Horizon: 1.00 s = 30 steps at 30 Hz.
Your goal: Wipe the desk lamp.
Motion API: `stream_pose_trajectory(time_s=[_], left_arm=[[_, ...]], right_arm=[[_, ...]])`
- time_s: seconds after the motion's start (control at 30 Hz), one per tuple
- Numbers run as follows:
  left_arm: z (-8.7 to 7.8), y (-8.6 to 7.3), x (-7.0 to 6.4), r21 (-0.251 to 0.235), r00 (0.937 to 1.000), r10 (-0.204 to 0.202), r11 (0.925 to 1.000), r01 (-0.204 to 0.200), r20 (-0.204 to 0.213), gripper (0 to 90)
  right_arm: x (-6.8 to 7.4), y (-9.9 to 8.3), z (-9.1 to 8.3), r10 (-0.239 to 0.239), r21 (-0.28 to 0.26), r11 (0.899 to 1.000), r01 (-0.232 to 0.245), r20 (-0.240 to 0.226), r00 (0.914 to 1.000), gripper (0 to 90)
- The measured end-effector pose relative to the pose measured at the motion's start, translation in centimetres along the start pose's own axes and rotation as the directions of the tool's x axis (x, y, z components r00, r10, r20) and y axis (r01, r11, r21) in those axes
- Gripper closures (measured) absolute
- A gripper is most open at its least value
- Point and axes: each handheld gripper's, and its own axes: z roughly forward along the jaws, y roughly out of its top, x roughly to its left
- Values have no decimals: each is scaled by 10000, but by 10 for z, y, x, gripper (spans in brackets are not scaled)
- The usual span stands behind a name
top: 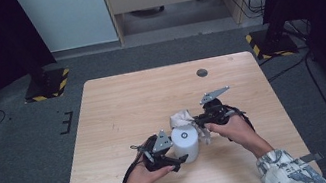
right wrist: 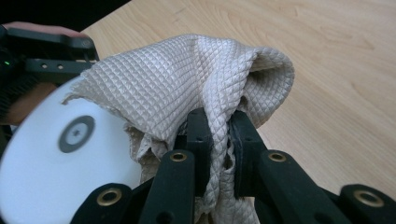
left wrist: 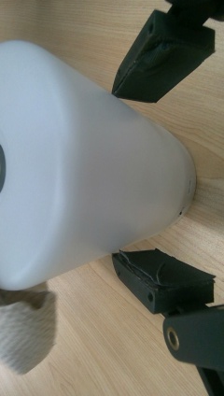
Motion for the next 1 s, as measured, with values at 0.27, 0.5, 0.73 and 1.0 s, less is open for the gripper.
stream_pose_trajectory(time_s=[0.27,0.5,0.73,1.0], left_arm=[[0,0,0,6,10000,10,10000,-10,-12,172],[0,0,0,8,10000,11,10000,-11,-10,172],[0,0,0,9,10000,16,10000,-16,-8,172],[0,0,-1,23,10000,32,10000,-32,-12,167]], right_arm=[[-9,-10,14,279,405,9988,-271,-186,9994,809],[-12,-16,22,411,656,9971,-396,-208,9989,808],[-15,-21,28,461,938,9946,-448,-121,9989,808],[-12,-22,26,409,1004,9941,-406,-10,9992,808]])
